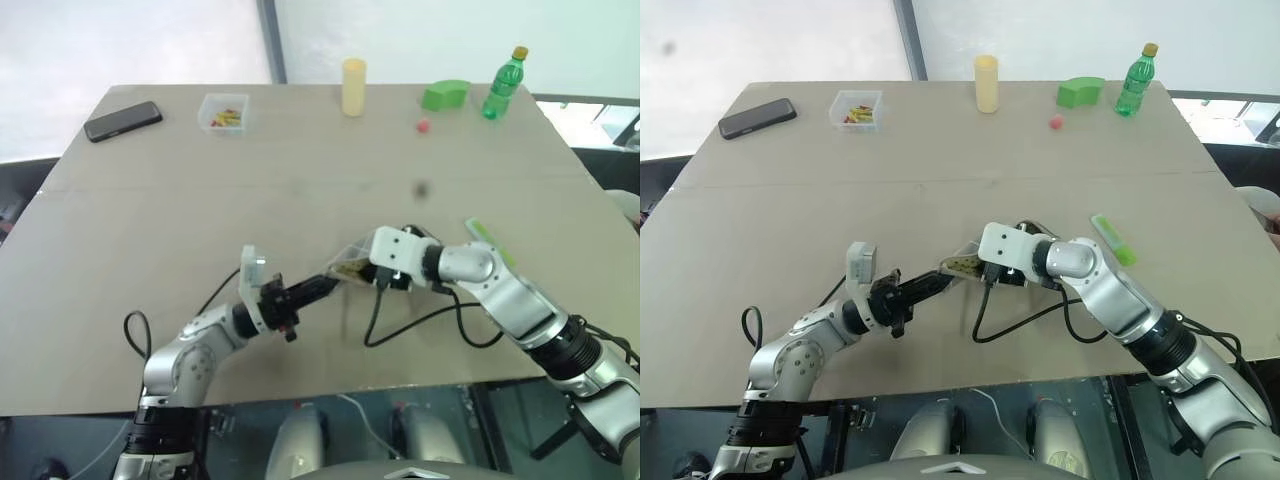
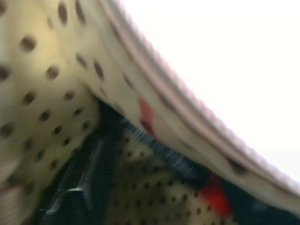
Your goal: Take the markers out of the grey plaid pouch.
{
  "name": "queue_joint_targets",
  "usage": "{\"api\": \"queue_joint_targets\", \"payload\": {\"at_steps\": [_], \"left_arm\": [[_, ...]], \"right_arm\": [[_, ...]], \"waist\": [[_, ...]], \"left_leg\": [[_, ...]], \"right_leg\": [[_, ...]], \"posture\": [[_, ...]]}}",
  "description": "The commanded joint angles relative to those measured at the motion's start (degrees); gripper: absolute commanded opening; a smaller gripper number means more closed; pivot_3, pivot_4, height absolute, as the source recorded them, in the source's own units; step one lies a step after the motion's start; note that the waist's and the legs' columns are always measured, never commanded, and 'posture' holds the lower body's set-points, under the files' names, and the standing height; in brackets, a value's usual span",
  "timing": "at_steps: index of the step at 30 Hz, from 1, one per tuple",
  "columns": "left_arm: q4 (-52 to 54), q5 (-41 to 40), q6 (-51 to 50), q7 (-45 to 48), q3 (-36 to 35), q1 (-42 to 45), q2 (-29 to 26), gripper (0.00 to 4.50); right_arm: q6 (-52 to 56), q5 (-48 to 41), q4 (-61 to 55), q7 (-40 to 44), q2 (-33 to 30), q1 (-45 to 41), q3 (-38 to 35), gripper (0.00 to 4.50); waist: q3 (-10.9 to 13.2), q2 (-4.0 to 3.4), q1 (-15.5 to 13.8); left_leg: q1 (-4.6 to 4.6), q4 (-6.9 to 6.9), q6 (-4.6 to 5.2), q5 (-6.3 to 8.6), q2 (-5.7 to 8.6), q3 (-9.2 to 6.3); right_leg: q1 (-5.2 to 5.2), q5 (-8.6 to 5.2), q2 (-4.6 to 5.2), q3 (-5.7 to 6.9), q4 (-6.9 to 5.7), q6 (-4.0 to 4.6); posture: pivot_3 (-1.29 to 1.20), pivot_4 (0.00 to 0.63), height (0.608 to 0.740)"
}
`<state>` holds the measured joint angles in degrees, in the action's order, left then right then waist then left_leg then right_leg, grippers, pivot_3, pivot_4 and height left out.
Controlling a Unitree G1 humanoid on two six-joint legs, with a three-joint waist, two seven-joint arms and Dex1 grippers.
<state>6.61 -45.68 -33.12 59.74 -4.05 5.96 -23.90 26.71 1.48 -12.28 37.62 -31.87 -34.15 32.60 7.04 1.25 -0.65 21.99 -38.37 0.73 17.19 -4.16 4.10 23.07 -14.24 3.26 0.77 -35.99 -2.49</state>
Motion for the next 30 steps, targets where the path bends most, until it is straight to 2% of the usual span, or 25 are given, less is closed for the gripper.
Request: {"api": "queue_joint_targets", "payload": {"at_steps": [1, 9, 18, 20, 22, 26, 30], "left_arm": [[2.19, -2.06, -1.51, 0.9, -0.65, 0.95, -0.74, 0.0], [2.89, -2.1, -3.71, 0.0, 0.38, 3.22, -0.61, 0.0], [6.45, -3.58, -6.46, -3.3, -0.05, 3.92, -0.19, 0.0], [7.12, -3.75, -6.86, -4.1, -0.27, 4.0, -0.09, 0.0], [7.8, -4.13, -7.38, -4.89, -0.71, 4.14, 0.01, 0.0], [8.36, -4.39, -8.03, -5.43, -1.28, 4.23, 0.1, 0.0], [8.32, -4.35, -8.0, -5.35, -1.41, 4.25, 0.16, 0.0]], "right_arm": [[-7.16, 4.03, 2.15, -1.51, 1.67, -0.17, -0.92, 3.18], [-27.51, 17.4, 23.76, -13.84, 9.7, 1.52, 3.21, 3.18], [-43.84, 25.86, 42.49, -27.37, 16.91, -3.42, 2.8, 3.18], [-47.75, 23.81, 45.05, -27.45, 18.71, -3.69, 1.45, 3.18], [-48.15, 16.08, 46.25, -22.6, 21.9, -2.37, -2.39, 3.18], [-45.44, 6.31, 46.51, -15.95, 26.11, -0.79, -8.8, 3.18], [-51.36, 22.08, 49.65, -21.68, 22.01, -3.25, -1.92, 3.18]], "waist": [[0.0, 0.01, 0.03], [-0.01, 0.02, 0.41], [-0.05, 0.07, 1.79], [-0.04, 0.07, 1.81], [-0.05, 0.08, 1.79], [-0.04, 0.06, 1.87], [-0.01, 0.01, 1.85]], "left_leg": [[0.0, 0.0, 0.0, 0.0, 0.0, 0.0], [-0.02, 0.0, -0.02, -0.01, 0.0, 0.04], [-0.34, -0.04, -0.13, -0.08, -0.02, 0.08], [-0.34, -0.04, -0.16, -0.09, -0.02, 0.07], [-0.32, -0.04, -0.16, -0.09, -0.02, 0.07], [-0.27, -0.01, -0.16, -0.09, -0.04, 0.08], [-0.26, -0.01, -0.16, -0.09, -0.03, 0.1]], "right_leg": [[0.0, 0.0, 0.0, 0.0, 0.0, 0.0], [-0.01, 0.0, 0.0, -0.01, 0.0, 0.0], [-0.17, 0.0, 0.0, -0.1, -0.31, 0.0], [-0.16, 0.0, 0.0, -0.11, -0.35, 0.0], [-0.15, 0.0, 0.0, -0.11, -0.33, 0.01], [-0.15, 0.0, 0.0, -0.11, -0.4, 0.01], [-0.13, 0.0, 0.02, -0.1, -0.43, 0.01]], "posture": [[0.0, 0.15, 0.74], [0.0, 0.15, 0.74], [0.0, 0.15, 0.74], [0.0, 0.15, 0.74], [0.0, 0.15, 0.74], [0.0, 0.15, 0.74], [0.0, 0.15, 0.74]]}}
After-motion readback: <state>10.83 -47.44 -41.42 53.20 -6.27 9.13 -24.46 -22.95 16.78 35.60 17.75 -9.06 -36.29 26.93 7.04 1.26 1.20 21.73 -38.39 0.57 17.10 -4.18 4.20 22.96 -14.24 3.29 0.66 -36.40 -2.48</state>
